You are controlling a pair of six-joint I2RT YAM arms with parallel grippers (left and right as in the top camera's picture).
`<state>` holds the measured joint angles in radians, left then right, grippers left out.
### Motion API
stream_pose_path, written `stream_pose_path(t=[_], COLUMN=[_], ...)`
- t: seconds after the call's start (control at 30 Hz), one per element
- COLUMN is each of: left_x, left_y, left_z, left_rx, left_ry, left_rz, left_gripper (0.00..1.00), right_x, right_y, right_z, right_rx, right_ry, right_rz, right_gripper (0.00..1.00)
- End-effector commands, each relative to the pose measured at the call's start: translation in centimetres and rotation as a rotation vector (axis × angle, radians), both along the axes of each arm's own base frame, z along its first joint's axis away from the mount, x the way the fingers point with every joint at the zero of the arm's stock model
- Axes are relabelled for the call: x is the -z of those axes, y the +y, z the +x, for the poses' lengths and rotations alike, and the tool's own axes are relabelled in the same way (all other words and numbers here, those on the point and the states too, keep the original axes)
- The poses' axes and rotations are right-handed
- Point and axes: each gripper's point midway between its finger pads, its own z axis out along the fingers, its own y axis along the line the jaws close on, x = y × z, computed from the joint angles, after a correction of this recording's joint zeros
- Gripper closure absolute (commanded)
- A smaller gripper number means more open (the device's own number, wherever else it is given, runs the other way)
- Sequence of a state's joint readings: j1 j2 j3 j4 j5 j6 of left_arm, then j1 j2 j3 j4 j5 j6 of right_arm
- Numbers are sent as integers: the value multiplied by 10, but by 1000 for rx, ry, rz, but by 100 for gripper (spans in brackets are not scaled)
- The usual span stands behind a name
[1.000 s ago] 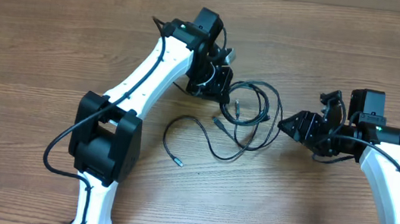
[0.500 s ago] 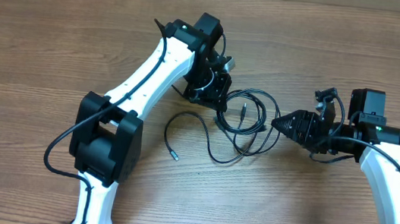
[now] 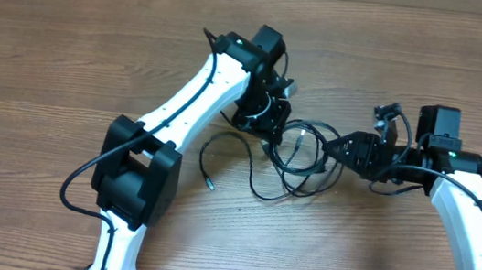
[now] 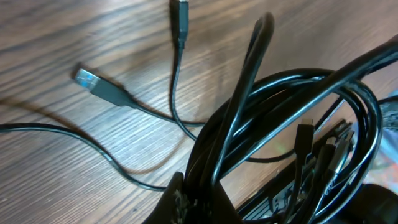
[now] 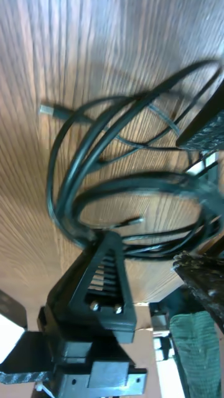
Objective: Untangle cables
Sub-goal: 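Move the right gripper in and grasp cable strands near the left gripper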
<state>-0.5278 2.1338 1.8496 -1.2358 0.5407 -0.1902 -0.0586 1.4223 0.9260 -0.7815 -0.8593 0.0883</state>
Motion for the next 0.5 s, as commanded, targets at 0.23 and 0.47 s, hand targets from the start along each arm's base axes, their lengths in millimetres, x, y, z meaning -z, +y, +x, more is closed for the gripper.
stream_pose_path(t=[0.23,0.47], left_x=[-9,-9], left_y=[-13,-11], left_z=[-4,-8], left_rx=[50,49], left_ry=[-18,-3], left_rz=[-52,-43], left_gripper=[96,96], right_x=[22,24], right_y=[1,-5], right_z=[6,14], right_rx=[31,68], right_ry=[19,2], right_rz=[-232,-272], right_gripper=[52,68])
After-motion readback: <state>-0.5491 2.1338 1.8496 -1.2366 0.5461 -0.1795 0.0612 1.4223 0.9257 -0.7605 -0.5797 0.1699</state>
